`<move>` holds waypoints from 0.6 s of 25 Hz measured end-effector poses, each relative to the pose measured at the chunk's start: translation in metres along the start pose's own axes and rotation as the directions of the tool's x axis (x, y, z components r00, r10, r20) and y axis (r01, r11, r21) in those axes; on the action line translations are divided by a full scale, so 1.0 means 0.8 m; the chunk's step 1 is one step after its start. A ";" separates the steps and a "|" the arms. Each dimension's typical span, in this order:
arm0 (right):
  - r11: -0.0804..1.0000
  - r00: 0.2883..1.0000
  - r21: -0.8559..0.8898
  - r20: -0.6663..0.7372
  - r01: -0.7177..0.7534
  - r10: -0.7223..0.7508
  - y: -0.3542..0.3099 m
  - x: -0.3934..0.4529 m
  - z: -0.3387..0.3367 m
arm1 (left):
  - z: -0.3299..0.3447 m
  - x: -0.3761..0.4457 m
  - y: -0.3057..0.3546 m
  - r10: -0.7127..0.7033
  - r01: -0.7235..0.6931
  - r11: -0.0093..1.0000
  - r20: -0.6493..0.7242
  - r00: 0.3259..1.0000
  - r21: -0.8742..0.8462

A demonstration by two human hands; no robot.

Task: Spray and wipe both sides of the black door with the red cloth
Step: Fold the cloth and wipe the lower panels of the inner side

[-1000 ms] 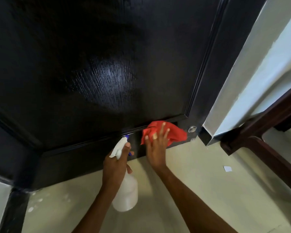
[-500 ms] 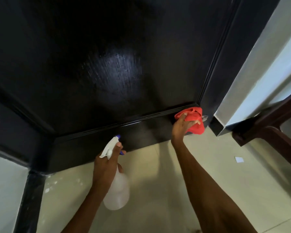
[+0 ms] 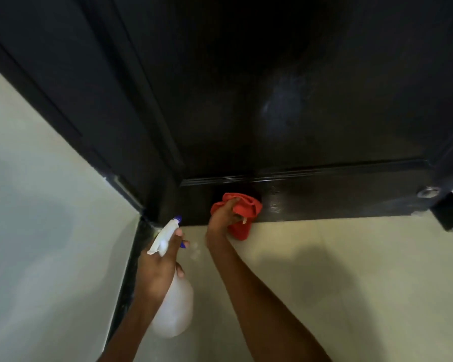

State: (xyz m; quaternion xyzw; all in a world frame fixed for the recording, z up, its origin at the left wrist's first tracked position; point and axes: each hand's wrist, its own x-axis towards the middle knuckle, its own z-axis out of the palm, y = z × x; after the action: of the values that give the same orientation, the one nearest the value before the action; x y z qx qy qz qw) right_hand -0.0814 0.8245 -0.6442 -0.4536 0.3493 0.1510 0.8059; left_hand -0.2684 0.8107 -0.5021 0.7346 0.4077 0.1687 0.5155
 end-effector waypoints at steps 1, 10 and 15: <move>0.995 0.998 0.081 -0.005 -0.057 0.057 0.013 -0.012 0.004 | -0.011 0.002 -0.007 -0.005 0.005 1.000 -0.018 1.000 0.014; 0.888 0.891 0.233 0.329 -0.398 0.313 0.021 -0.063 0.009 | 0.004 0.024 -0.013 -0.069 0.070 0.997 -0.041 0.997 0.030; 0.888 0.920 0.284 0.267 -0.361 0.288 -0.067 -0.013 -0.051 | 0.048 0.025 -0.009 -0.080 0.081 0.997 0.053 0.995 -0.003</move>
State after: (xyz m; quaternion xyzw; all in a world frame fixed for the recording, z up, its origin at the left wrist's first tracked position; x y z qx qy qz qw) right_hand -0.0763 0.7618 -0.6175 -0.2286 0.3504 0.2728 0.8663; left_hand -0.2341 0.8032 -0.5279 0.7204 0.4228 0.1293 0.5344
